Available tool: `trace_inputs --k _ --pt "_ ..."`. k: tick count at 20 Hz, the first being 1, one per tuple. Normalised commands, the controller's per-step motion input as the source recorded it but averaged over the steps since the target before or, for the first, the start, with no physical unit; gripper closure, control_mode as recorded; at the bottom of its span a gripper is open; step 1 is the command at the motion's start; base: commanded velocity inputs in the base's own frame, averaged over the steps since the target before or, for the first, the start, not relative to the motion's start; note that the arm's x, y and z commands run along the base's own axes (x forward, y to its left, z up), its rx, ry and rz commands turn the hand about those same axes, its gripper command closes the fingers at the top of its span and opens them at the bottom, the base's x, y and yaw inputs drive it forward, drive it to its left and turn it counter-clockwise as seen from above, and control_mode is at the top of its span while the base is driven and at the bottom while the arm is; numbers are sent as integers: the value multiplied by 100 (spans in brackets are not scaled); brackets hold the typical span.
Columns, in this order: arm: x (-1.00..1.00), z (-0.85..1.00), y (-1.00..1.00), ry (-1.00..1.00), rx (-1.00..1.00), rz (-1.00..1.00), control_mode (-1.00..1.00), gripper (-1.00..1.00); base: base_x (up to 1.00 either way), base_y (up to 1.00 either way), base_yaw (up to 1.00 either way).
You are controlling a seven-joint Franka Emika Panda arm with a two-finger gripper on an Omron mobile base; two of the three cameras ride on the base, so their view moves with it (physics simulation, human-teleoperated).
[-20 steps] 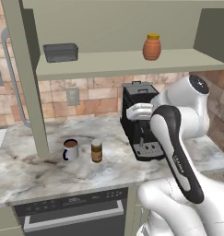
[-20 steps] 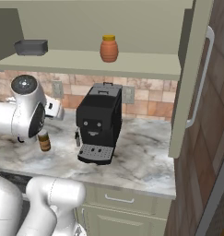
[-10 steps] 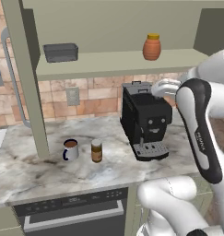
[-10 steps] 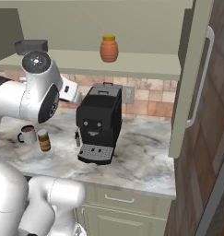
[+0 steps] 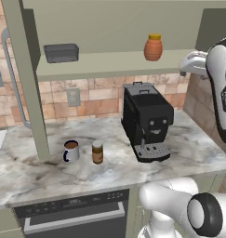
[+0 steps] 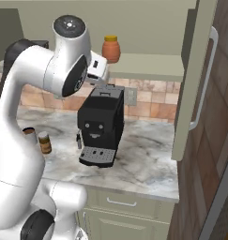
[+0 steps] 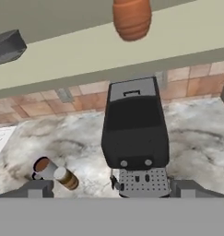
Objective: Pick the cinnamon and honey bottle from the cabinet and place them next to the mug.
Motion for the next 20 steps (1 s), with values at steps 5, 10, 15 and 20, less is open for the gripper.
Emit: trace_inputs --k 5,10,15,20 --pt "81 -8 -18 0 -3 4 -100 -100 0 0 0" --pt "72 -6 -2 -5 -2 6 -100 -100 0 0 0" --pt "17 0 0 -16 0 5 -100 -100 0 0 0" --pt "2 -5 0 -16 0 2 -100 -100 0 0 0"
